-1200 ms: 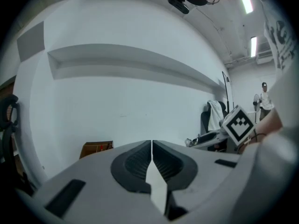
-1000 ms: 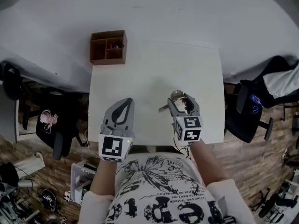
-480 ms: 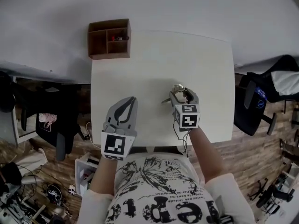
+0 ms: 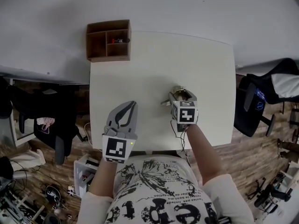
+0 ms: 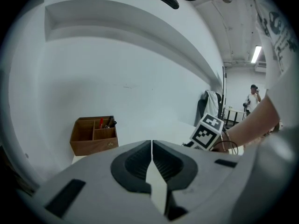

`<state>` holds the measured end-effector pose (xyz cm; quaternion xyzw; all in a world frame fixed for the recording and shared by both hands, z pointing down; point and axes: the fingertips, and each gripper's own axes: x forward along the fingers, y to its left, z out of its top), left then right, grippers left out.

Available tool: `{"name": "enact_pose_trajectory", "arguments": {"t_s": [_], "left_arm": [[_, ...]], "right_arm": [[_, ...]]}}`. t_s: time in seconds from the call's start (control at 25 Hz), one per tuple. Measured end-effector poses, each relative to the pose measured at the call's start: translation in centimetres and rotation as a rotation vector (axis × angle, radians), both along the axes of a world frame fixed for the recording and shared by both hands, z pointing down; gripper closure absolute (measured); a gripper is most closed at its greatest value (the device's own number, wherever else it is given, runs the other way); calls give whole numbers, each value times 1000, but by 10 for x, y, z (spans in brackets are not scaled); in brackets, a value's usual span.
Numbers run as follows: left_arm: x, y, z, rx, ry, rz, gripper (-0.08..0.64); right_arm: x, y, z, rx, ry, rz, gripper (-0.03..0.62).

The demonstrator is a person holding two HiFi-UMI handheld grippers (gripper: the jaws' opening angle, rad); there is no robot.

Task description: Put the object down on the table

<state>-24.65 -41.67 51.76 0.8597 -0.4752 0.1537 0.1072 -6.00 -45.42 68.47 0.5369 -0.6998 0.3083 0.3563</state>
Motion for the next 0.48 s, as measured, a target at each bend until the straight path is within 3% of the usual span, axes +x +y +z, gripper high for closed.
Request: {"name": "enact_pose_trajectory", "arguments": {"t_s": [0.28,0.48], "left_arm": [[-2,0,4,-11,-6,-15,548],[-2,3,-2,-1,-9,-20,548]], "right_arm": [[0,-2,6,-58,21,-8,301],[-4,-5,-2,-62,-36,9,245]]}}
